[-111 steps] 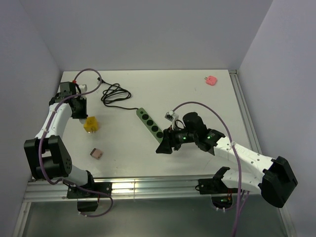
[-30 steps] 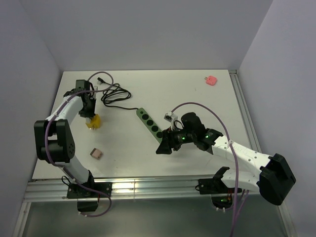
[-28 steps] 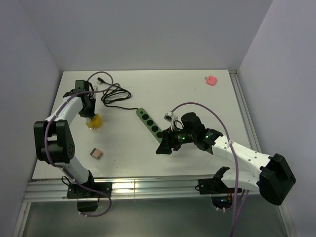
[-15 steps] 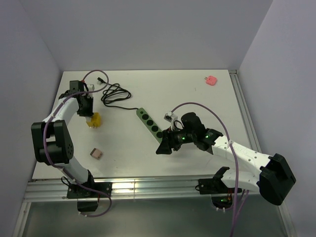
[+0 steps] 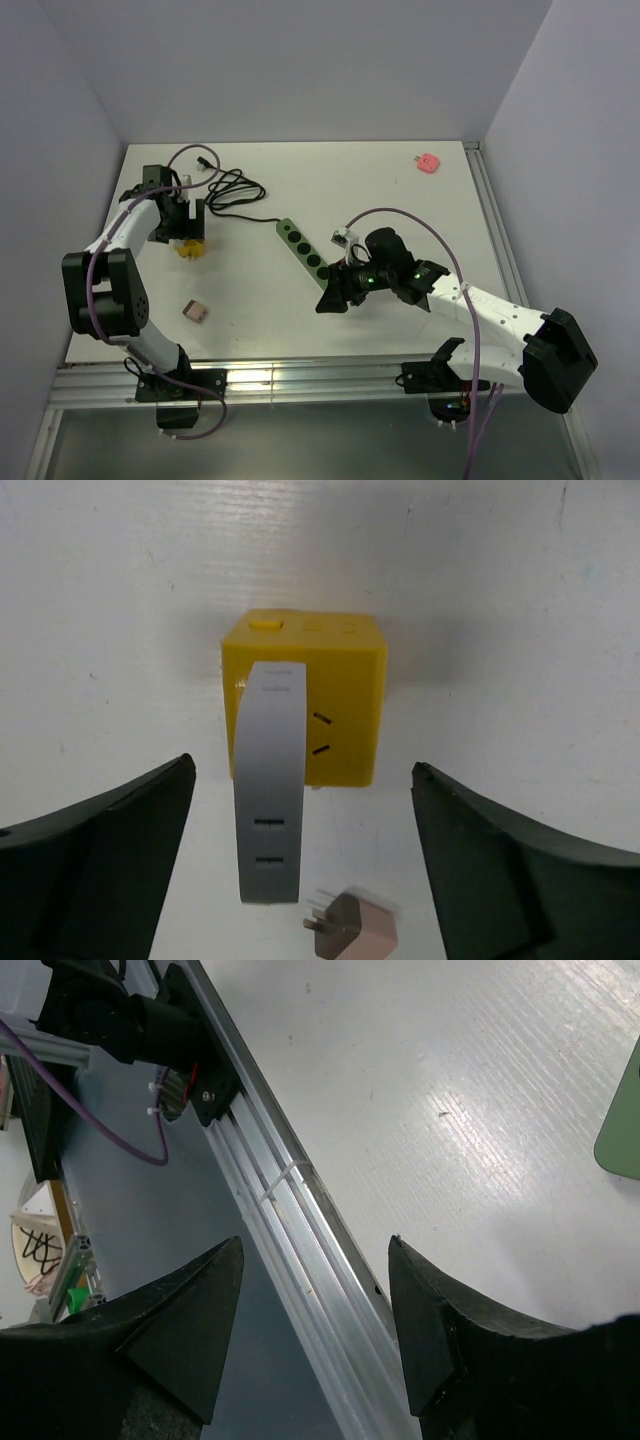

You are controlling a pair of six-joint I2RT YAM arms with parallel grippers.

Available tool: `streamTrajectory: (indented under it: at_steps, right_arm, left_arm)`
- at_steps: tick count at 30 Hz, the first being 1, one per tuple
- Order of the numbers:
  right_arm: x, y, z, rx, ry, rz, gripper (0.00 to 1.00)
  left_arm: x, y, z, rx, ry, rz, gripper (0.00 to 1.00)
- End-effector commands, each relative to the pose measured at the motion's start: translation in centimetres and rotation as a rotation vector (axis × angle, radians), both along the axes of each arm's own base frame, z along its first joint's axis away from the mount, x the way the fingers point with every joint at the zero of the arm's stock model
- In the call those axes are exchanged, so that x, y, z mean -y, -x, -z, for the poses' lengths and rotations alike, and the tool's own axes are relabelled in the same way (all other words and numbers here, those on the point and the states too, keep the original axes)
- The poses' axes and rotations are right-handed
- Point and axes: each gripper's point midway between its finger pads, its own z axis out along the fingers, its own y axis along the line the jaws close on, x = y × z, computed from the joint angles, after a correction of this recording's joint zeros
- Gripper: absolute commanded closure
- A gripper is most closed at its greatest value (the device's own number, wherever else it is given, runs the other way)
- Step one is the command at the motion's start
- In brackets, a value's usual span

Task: Insert the plug

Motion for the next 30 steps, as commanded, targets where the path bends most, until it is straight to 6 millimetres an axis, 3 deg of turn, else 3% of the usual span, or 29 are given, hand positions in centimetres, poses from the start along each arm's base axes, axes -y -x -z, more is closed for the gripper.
streamTrajectory:
  at_steps: [1,4,8,13,21,30]
  right_arm:
    - [-0.6,-0.5,-1.4,0.041,-0.021,-0.018,0.33]
    - [-0.5,-0.6,-1.5,0.047,-0.013,-0.011,0.33]
    - [-0.5,-0.7,-1.5,0.047,-0.012,-0.007,0.33]
    - [-0.4,-0.7,-1.3,0.046,-0.002,0.001,0.33]
    - [0.0,-1.5,-0.8,0.060,0.028,0.046,0.33]
    - [-0.5,-3.2,-1.4,0.070,0.054,0.111,0.32]
  left_arm:
    - [0.3,0.3,-3.1,0.069,-0.014,-0.007,0.02]
    - [0.7,0.0,-4.6,0.122,0.003,-0.032,0.00]
    - [1.2,0.1,-4.8,0.124,0.020,-0.054,0.01]
    - [-0.2,0.0,-5.3,0.165,-0.037,-0.157,0.00]
    - [-0.3,-0.2,-6.4,0.255,-0.037,-0.277,0.00]
    - [-1.2,0.5,-12.4,0.516,0.057,-0.522,0.01]
